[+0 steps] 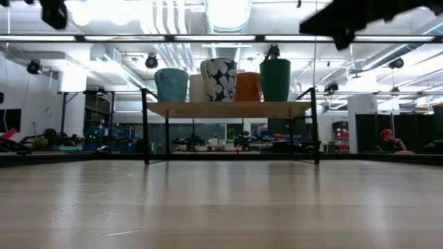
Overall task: Stack small to large cups/mugs on shelf
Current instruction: Return to Home Position
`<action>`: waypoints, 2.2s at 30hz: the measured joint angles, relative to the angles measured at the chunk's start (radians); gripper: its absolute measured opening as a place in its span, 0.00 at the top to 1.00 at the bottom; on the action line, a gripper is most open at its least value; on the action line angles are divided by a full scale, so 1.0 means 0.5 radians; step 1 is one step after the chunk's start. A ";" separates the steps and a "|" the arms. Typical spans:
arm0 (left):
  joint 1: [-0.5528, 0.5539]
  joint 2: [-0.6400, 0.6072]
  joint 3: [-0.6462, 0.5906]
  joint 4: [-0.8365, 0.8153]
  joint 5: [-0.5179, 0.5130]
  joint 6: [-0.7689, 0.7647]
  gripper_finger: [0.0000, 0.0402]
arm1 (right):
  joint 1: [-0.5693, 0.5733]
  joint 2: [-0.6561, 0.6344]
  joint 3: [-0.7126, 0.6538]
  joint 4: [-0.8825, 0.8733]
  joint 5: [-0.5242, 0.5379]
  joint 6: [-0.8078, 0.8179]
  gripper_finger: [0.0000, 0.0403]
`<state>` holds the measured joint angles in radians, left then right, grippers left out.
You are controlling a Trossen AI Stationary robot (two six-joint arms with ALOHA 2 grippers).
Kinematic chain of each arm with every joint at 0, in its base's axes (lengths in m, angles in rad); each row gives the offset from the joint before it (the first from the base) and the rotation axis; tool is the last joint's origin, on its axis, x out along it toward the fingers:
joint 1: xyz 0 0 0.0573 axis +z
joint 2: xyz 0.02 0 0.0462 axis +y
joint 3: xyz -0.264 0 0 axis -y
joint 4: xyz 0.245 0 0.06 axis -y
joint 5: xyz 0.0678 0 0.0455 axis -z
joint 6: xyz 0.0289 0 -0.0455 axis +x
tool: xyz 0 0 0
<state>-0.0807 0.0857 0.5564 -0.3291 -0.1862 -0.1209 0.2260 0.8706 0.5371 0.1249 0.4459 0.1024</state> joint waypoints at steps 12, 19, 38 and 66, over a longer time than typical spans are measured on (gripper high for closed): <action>0.000 0.003 -0.359 0.078 -0.112 -0.218 0.65 | -0.018 -0.124 -0.517 0.046 0.019 0.192 0.83; 0.000 -0.111 -0.830 0.592 -0.137 -0.436 0.65 | -0.018 -0.343 -0.775 0.076 -0.003 0.268 0.83; 0.000 -0.092 -1.096 0.998 -0.385 -0.636 0.65 | -0.018 -0.608 -1.057 0.070 0.133 0.100 0.83; 0.000 0.789 -1.091 0.692 0.496 -0.837 0.65 | -0.018 -0.063 -1.056 -0.112 0.206 0.251 0.83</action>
<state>-0.0809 0.4801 0.0109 0.0169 0.0620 -0.5393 0.2173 0.8389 0.0093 0.0687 0.5487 0.2281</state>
